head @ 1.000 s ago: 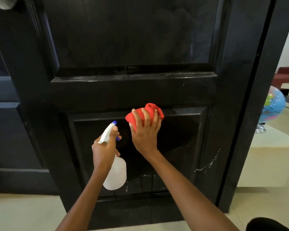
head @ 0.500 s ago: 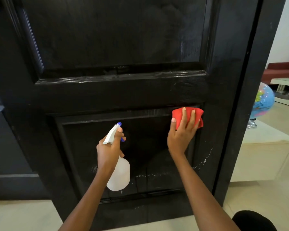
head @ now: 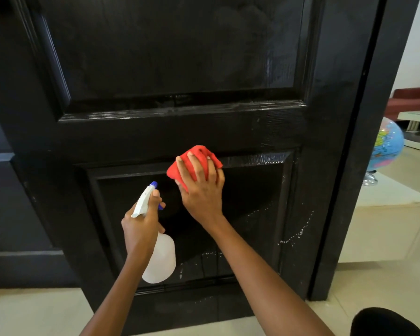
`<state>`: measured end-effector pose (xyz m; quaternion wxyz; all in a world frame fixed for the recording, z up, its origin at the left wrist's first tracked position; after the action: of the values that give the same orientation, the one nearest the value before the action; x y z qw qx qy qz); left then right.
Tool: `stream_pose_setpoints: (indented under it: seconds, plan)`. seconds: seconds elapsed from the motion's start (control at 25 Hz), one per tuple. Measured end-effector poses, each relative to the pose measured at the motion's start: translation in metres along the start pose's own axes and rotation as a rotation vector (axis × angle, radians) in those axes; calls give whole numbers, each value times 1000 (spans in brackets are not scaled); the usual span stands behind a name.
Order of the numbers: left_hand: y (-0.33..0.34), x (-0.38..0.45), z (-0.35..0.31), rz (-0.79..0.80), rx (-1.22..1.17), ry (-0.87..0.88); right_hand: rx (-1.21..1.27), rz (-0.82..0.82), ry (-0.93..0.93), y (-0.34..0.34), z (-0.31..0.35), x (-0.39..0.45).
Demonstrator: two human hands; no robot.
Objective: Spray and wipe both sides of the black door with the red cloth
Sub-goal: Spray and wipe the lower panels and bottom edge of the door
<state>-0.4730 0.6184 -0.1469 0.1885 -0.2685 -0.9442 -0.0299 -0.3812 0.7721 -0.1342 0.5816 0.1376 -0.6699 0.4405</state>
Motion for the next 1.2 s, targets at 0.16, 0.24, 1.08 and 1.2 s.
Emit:
stream_pose_setpoints:
  seconds: [0.16, 0.24, 1.08, 1.2]
  plan:
    - [23, -10, 3, 81, -22, 0, -78, -112, 226, -30, -86, -15]
    - [40, -15, 2, 132, -42, -4, -94, -137, 391, -50, -150, -24]
    - [146, -59, -1, 372, 9, -3, -77, 70, 496, -27, -250, -117]
    - [164, -62, -6, 390, -22, 16, -33, -91, 446, -57, -255, -44]
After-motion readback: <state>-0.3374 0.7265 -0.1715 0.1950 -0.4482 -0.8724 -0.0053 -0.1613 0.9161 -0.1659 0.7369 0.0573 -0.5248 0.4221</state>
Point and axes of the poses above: each hand's wrist, its own x-axis towards the middle knuckle, its own y-axis out of the palm, z = x × y, the point moved 5 cm from there along x, towards the middle knuckle
